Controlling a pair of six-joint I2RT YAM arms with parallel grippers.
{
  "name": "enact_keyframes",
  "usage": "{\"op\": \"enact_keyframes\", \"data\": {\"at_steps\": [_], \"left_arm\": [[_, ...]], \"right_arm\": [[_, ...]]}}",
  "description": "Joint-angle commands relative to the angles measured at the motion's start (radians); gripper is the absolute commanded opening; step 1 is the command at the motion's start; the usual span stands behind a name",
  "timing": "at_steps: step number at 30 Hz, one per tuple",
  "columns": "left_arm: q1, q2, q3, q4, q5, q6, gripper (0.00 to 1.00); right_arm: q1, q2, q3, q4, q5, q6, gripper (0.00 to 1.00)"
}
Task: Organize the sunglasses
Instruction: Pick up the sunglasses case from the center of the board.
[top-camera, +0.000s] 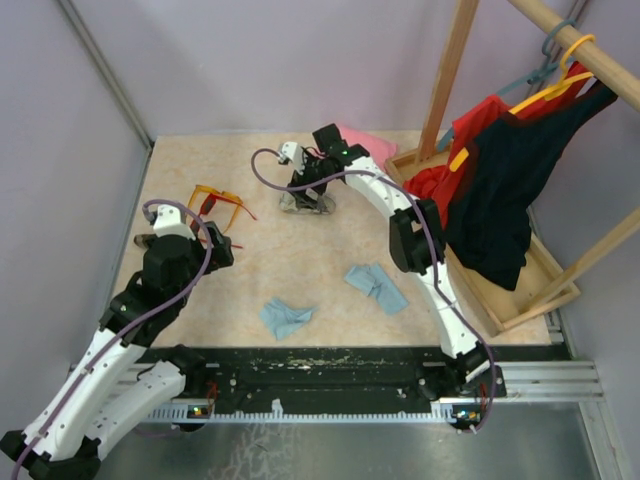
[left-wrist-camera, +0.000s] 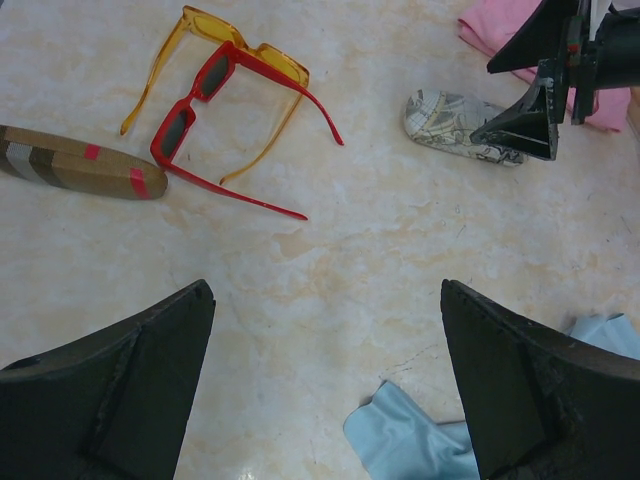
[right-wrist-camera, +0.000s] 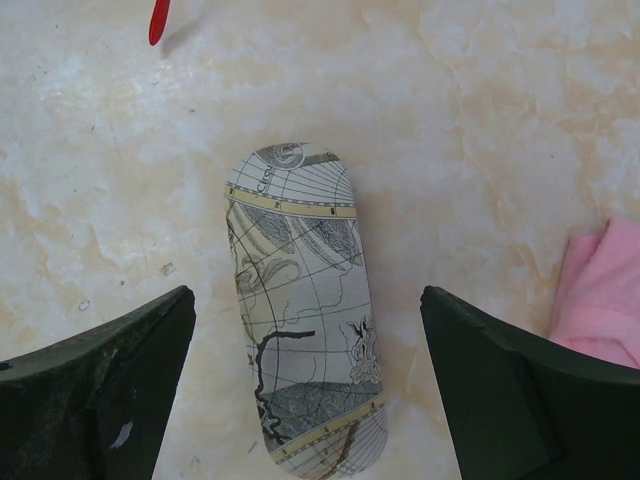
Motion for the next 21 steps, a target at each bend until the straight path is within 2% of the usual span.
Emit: {"op": "enact_keyframes", "data": {"at_steps": [1, 9, 17, 21], "left_arm": [[0.006, -0.008, -0.005, -0.008, -0.003, 0.016, 1.0], [0.006, -0.005, -0.007, -0.003, 0.005, 0.018, 0.99], [0.007, 0.003, -0.006, -0.003, 0.008, 0.017, 0.99], [0.007, 0.004, -0.007, -0.003, 0.006, 0.017, 1.0]], "right_arm": [[0.003, 0.026, 0.075, -0.037, -0.065, -0.037, 0.95], [0.004, 0.06, 0.076, -0.037, -0.061, -0.037, 0.94], [0.002, 0.09, 0.075, -0.039, -0.028, -0.046, 0.89], [0.003, 0.095, 0.075, -0.031, -0.024, -0.042, 0.81]]}}
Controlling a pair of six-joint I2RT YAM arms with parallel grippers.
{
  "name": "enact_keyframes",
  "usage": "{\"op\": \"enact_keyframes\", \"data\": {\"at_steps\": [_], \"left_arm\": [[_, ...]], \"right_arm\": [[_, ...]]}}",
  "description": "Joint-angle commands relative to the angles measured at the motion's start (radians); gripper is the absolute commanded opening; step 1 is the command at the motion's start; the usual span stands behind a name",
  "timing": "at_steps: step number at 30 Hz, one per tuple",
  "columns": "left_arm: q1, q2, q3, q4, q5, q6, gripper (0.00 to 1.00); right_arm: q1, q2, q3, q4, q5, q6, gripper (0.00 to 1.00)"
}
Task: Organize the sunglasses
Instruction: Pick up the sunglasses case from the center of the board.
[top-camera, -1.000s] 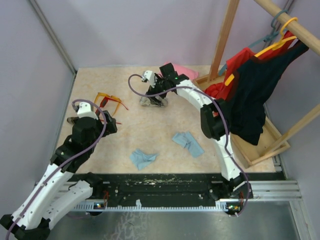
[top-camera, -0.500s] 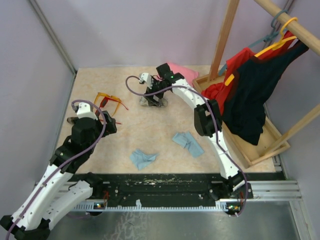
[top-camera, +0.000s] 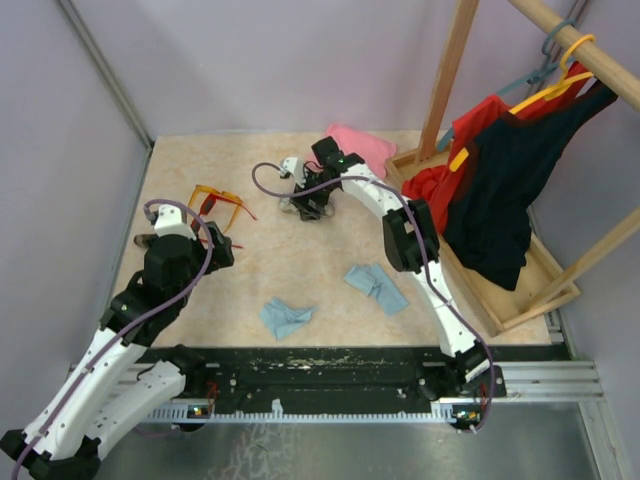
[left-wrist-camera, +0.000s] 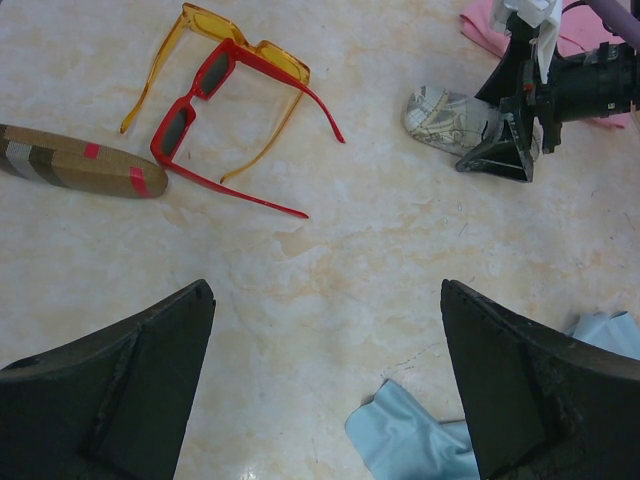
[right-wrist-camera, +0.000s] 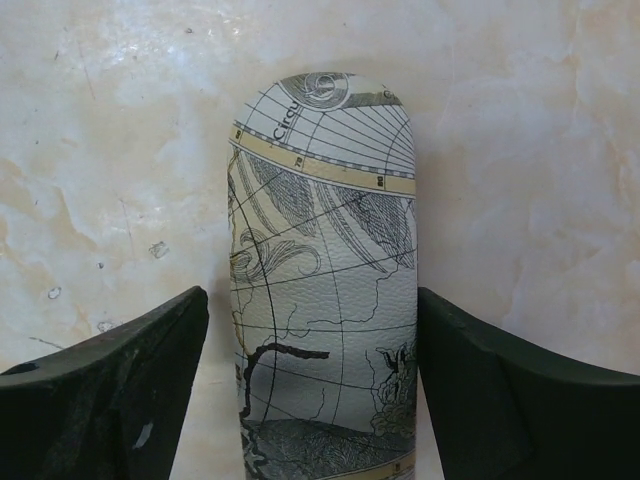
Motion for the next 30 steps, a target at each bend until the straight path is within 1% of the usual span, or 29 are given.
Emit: {"op": "enact_keyframes", "data": {"at_steps": [1, 4, 5, 10, 15, 20, 23, 25, 29, 30], "left_arm": [[0.006, 0.002, -0.005, -0.004, 0.003, 0.014, 1.0], [0.006, 0.0, -0.005, -0.003, 0.0, 0.015, 0.99], [0.006, 0.0, -0.003, -0.002, 0.0, 0.014, 0.99], [0.006, -0.002, -0.003, -0.004, -0.003, 0.013, 0.99], [0.007, -0.002, -0.004, 0.002, 0.001, 0.012, 0.99], [0.007, -0.007, -0.004, 0.013, 0.001, 0.005, 0.99], [0.007, -0.016, -0.007, 0.025, 0.022, -0.017, 0.99], [0.007, -0.018, -0.006, 0.042, 0.066, -0.033, 0.99], [0.005, -0.006, -0.011, 0.097, 0.186, -0.07, 0.99], [0.007, -0.003, -0.017, 0.119, 0.208, -0.075, 1.0]], "right_arm": [[0.004, 0.0, 0.055, 0.018, -0.014, -0.01, 0.78], [0.004, -0.013, 0.041, 0.04, -0.015, -0.002, 0.63], [0.004, -0.023, 0.033, 0.048, -0.017, 0.001, 0.6], [0.004, -0.086, -0.026, 0.09, -0.035, 0.023, 0.49], [0.004, -0.216, -0.183, 0.214, -0.017, 0.111, 0.42], [0.005, -0.413, -0.398, 0.441, 0.069, 0.312, 0.36], [0.004, -0.543, -0.579, 0.621, 0.108, 0.469, 0.3], [0.004, -0.633, -0.755, 0.763, 0.099, 0.582, 0.27], [0.004, -0.816, -1.015, 0.986, 0.079, 0.783, 0.18], [0.004, -0.869, -1.084, 1.043, 0.084, 0.855, 0.17]]}}
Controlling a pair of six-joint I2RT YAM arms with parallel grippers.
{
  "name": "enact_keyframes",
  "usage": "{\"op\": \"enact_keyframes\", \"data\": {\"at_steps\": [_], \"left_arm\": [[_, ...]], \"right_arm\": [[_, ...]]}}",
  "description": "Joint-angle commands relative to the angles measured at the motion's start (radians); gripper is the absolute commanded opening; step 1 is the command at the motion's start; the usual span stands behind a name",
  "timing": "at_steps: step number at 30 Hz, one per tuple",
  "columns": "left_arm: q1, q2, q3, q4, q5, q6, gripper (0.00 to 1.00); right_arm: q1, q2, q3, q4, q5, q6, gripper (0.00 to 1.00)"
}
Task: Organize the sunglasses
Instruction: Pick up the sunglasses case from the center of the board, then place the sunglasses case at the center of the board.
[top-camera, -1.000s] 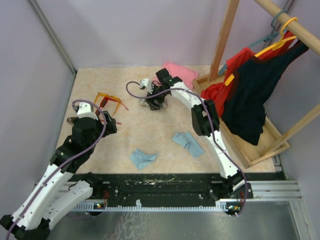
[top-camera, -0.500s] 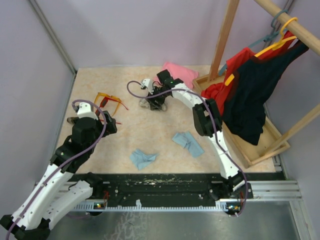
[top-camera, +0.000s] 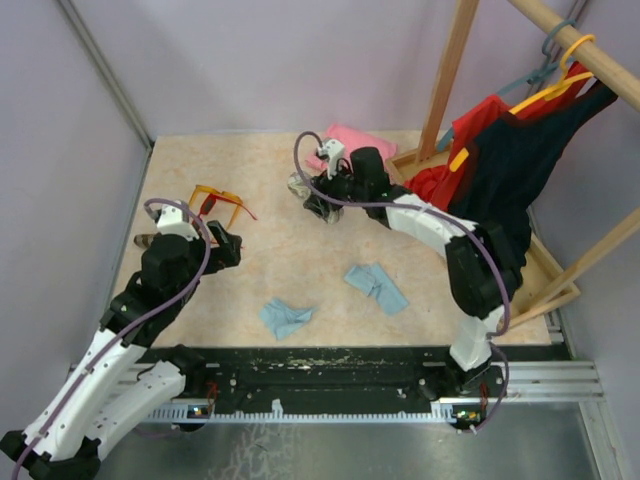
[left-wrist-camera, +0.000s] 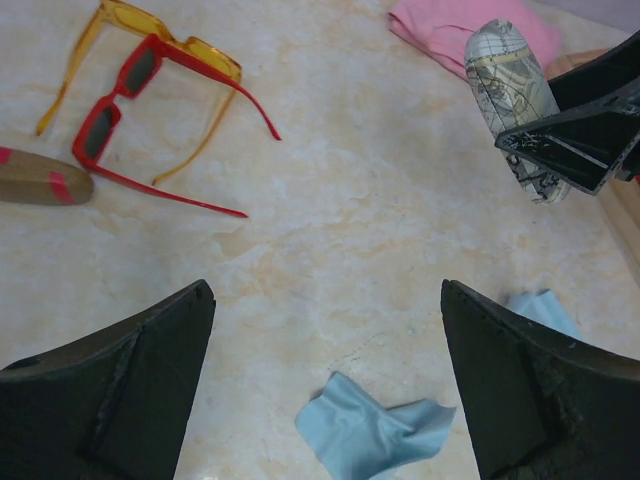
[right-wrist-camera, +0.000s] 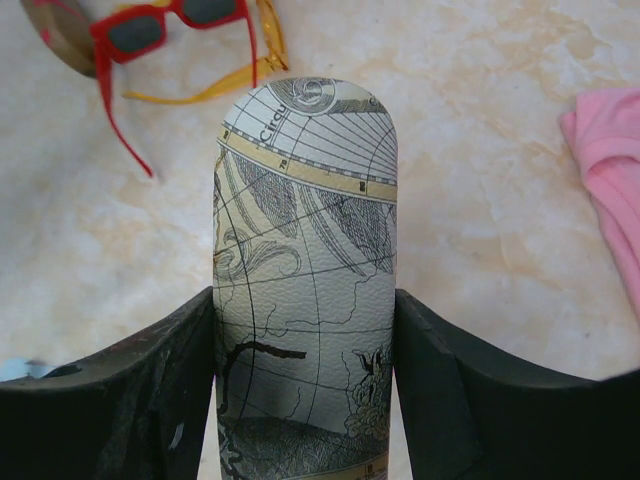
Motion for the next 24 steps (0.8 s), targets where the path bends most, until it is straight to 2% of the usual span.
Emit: {"op": "enact_keyframes", "data": {"at_steps": [1, 5, 8, 17, 24], "left_arm": [[0.006, 0.006, -0.021, 0.104, 0.139, -0.042, 0.99], [0.006, 0.009, -0.041, 0.17, 0.218, -0.034, 0.99], [0.006, -0.004, -0.064, 0.238, 0.293, -0.012, 0.99], [0.005, -0.054, -0.146, 0.485, 0.54, 0.033, 1.0], [0.005, -0.067, -0.204, 0.787, 0.769, 0.061, 0.99]], "right_arm": [[0.003, -0.243, -0.242, 0.426, -0.005, 0.34, 0.15], [0.003, -0.457, -0.483, 0.653, -0.019, 0.541, 0.11], [0.005, -0.581, -0.61, 0.742, -0.058, 0.623, 0.1], [0.028, -0.919, -0.797, 0.728, -0.099, 0.616, 0.06], [0.038, -1.015, -0.836, 0.75, -0.164, 0.596, 0.06]]}}
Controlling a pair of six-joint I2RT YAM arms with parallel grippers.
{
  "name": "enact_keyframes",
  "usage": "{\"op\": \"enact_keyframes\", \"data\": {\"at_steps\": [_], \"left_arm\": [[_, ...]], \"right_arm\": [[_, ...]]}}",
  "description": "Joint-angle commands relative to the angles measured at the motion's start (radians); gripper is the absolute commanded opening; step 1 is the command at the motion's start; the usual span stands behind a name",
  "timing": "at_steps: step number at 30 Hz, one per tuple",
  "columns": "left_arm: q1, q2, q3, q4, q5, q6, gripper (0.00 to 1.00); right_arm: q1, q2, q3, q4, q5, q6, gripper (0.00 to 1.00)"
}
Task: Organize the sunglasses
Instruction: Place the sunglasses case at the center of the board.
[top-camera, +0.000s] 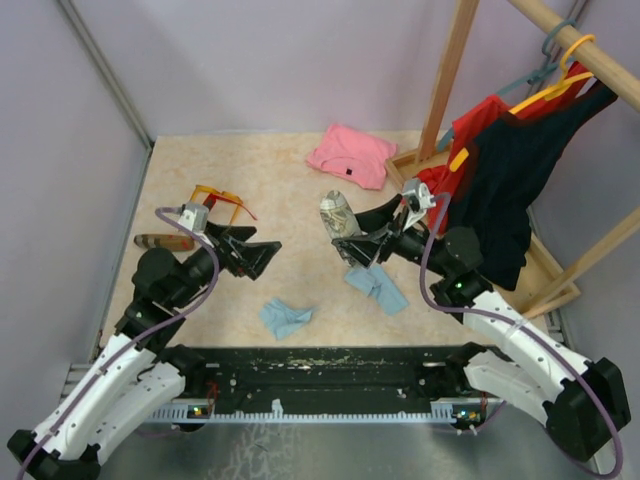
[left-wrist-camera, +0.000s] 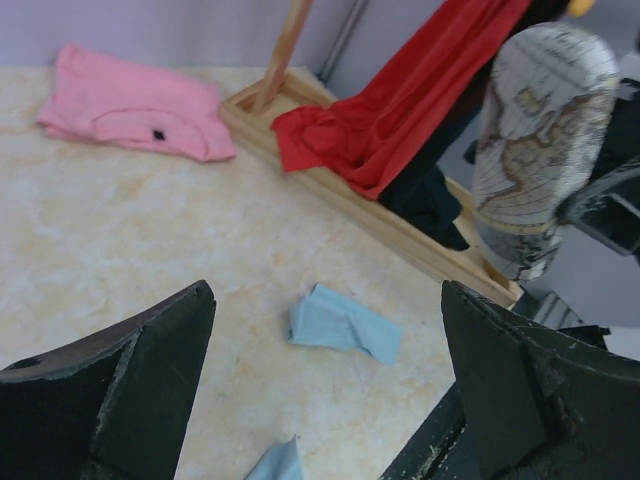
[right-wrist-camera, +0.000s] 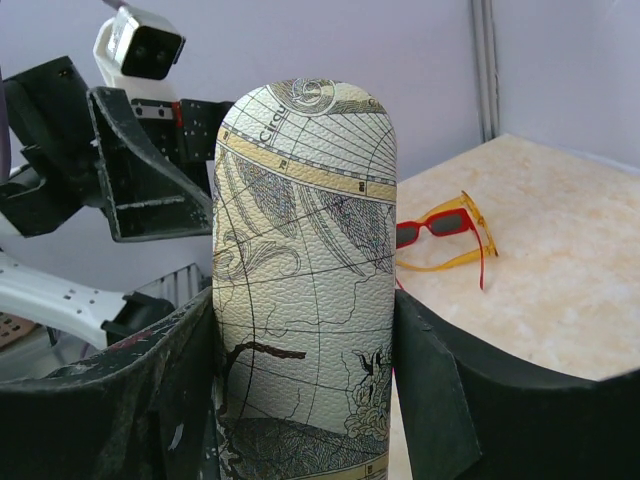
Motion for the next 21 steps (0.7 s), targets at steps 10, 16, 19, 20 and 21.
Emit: {"op": "enact_keyframes", "data": {"at_steps": [10, 16, 19, 20, 21], "left_arm": [[0.005, 0.069, 0.068, 0.119, -0.049, 0.008, 1.0], [0.006, 0.074, 0.119, -0.176, -0.386, -0.03, 1.0], [0.005, 0.059, 0.133, -0.272, -0.499, -0.069, 1.0], [0.005, 0.052, 0.136, -0.293, -0.525, -0.076, 0.99], [0.005, 0.044, 0.136, -0.305, -0.541, -0.075, 0.99]], "right_arm": [[0.149, -0.009, 0.137, -0.429, 0.437, -0.231, 0.05], [0.288, 0.167, 0.237, -0.649, 0.898, -0.062, 0.02], [0.364, 0.276, 0.274, -0.69, 1.07, 0.065, 0.04], [0.385, 0.317, 0.294, -0.715, 1.112, 0.103, 0.05], [0.405, 0.377, 0.322, -0.75, 1.153, 0.143, 0.08]]}}
